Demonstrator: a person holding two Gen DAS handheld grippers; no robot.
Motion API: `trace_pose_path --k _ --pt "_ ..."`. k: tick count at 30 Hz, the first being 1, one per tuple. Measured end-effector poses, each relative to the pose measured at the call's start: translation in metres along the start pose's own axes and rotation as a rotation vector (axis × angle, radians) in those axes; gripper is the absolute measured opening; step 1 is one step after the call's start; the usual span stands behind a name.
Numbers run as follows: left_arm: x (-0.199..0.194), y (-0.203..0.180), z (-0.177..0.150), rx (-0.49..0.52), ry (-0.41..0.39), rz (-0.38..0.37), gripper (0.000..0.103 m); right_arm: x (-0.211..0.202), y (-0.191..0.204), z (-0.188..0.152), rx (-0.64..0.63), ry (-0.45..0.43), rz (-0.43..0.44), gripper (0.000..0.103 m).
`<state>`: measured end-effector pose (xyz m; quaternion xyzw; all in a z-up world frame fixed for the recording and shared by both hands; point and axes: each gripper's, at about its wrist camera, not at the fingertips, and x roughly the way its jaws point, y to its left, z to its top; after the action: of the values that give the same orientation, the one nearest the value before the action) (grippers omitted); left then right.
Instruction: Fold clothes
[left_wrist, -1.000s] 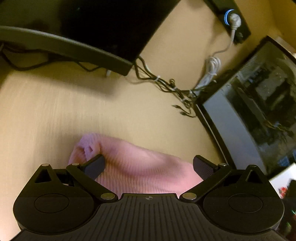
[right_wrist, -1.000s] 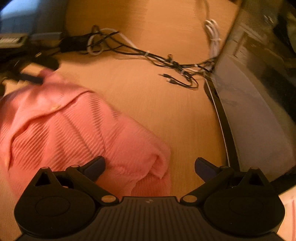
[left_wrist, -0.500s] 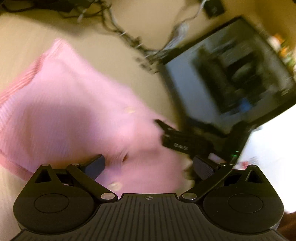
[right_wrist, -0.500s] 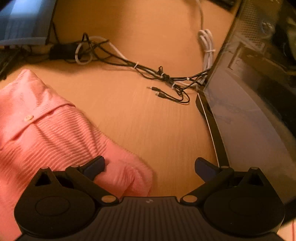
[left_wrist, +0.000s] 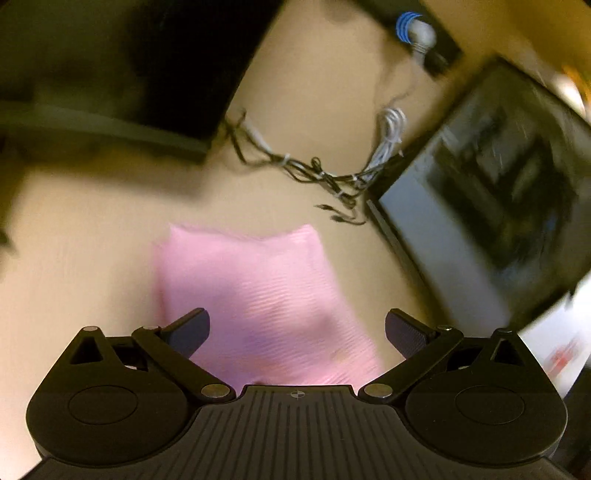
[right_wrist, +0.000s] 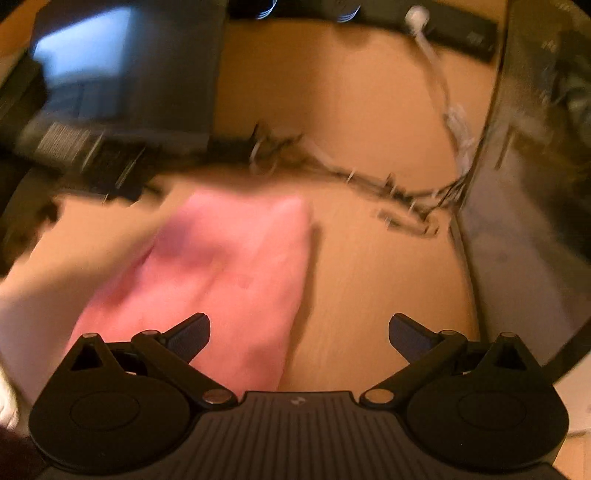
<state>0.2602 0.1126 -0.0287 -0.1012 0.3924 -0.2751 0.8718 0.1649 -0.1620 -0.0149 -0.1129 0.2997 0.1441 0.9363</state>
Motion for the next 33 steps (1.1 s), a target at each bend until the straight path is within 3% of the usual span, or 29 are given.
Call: trace_pose_path --k 3,7,11,14,16,18,21,24,28,30,33 --pt "-0.007 -0.019 -0.018 0.227 0.009 0.133 0.103 0.022 0.003 0.013 -0.060 -0.012 -0.013 0.103" --pt "0.015 -0.031 -0.037 0.411 0.034 0.273 0.103 0.060 0.021 0.017 -0.172 0.017 -0.005 0.103" --pt "0.032 -0.030 -0.039 0.463 0.059 0.305 0.103 0.090 0.035 0.015 -0.242 0.052 -0.043 0.103" --pt "0.031 -0.020 -0.040 0.491 0.033 0.419 0.103 0.092 0.033 0.014 -0.223 0.047 -0.081 0.103" --pt "0.021 -0.006 -0.038 0.466 0.027 0.456 0.103 0.090 0.030 0.014 -0.202 0.052 -0.083 0.103" --pt "0.007 0.003 -0.036 0.410 0.039 0.411 0.103 0.082 0.029 0.015 -0.187 0.059 -0.065 0.103" --pt "-0.012 -0.004 -0.037 0.413 0.042 0.312 0.103 0.057 0.015 0.017 -0.142 0.048 0.027 0.103" --pt "-0.032 -0.011 -0.031 0.329 0.027 0.115 0.103 0.038 -0.002 0.019 -0.058 0.048 0.052 0.103" --pt "-0.029 -0.020 -0.025 0.176 0.016 -0.140 0.103 0.019 -0.017 0.015 -0.022 0.045 0.023 0.103" --pt "-0.011 -0.023 -0.030 0.145 0.057 -0.171 0.103 0.005 -0.018 0.012 -0.052 0.039 0.027 0.103" --pt "0.020 -0.023 -0.045 0.165 0.164 -0.065 0.103 -0.018 -0.020 0.006 -0.119 0.040 0.086 0.103"
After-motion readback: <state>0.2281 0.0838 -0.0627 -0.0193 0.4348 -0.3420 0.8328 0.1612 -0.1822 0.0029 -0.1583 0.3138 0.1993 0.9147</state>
